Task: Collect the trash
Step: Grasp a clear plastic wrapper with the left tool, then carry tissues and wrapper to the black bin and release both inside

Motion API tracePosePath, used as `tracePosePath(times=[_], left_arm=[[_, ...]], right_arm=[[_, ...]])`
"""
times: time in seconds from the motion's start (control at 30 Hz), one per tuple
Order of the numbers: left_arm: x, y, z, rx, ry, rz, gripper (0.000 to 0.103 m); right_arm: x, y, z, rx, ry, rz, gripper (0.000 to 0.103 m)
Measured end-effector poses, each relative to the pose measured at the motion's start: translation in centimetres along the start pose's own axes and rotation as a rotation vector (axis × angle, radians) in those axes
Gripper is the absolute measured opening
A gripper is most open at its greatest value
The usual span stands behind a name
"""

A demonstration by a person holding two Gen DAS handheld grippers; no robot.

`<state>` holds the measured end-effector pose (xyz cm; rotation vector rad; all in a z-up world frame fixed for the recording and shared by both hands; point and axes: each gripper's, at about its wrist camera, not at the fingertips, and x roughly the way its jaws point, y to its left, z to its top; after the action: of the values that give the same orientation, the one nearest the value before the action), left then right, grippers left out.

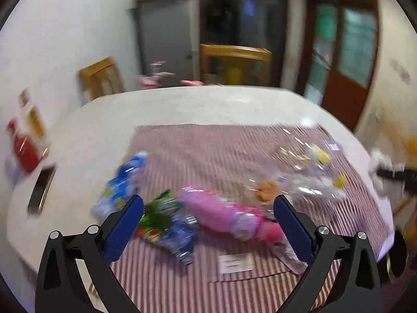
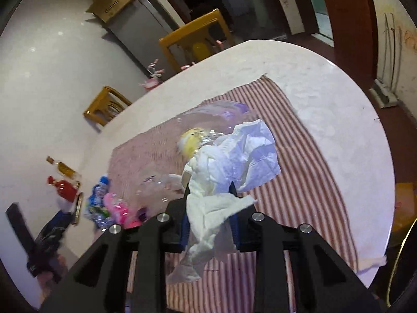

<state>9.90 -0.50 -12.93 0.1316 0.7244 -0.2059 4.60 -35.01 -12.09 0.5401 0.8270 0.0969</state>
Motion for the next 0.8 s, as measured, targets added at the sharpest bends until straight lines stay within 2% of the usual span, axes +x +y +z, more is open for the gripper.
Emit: tracePosePath(times=[0.1,0.23,0.27,0.37,0.43,0.47,0.5,0.53,0.63,0.7,0.8], left_arm=[[2.4,-5.1,0.8,0.219,0.044,-0.063,0.097],[5.3,-10.6,1.5,0.441,0.062,-0.149,0.097],[6.7,-11.9,2.0,0.507,0.094,-0.174,0.097],[10.6,-14.1,3.1,0.64,0.177,-0.184,0.097],[12.1,-14.0,4.0,0.617,0.214,-0.248,0.097],[12.8,-13.5,4.9,0.569,0.259,-0.296,0.081],[13.3,-13.1,5.5,0.534,0.295,-0.324,0.033],[14.2,-12.3,6.0,0.478,0.351,-0.357,0.018],[15.0,-11.5,6.1,0.419,0.392,-0.413,0.016],[14.7,-11.0,6.0,0.4,0.378,-0.414,0.015],[13.2,-9.5,6.6,0.318,0.311,-0.428,0.014]], right_arm=[[-0.8,0.3,-0.4,0.002,-0.016,0.021,0.026],[-1.4,0.1,-0.7,0.016,-0.027,0.037,0.026],[-1.5,0.0,-0.9,0.022,-0.025,0.044,0.026],[-2.0,0.1,-1.2,0.026,-0.031,0.068,0.027],[-2.3,0.2,-1.4,0.029,-0.037,0.087,0.027],[-2.4,0.3,-1.5,0.031,-0.04,0.093,0.027],[-2.5,0.3,-1.6,0.034,-0.044,0.1,0.027],[-2.6,0.2,-1.7,0.037,-0.047,0.103,0.027],[-2.8,0.1,-1.7,0.044,-0.052,0.11,0.028],[-2.8,0.1,-1.7,0.044,-0.053,0.112,0.028],[-2.8,0.1,-1.7,0.045,-0.055,0.111,0.028]])
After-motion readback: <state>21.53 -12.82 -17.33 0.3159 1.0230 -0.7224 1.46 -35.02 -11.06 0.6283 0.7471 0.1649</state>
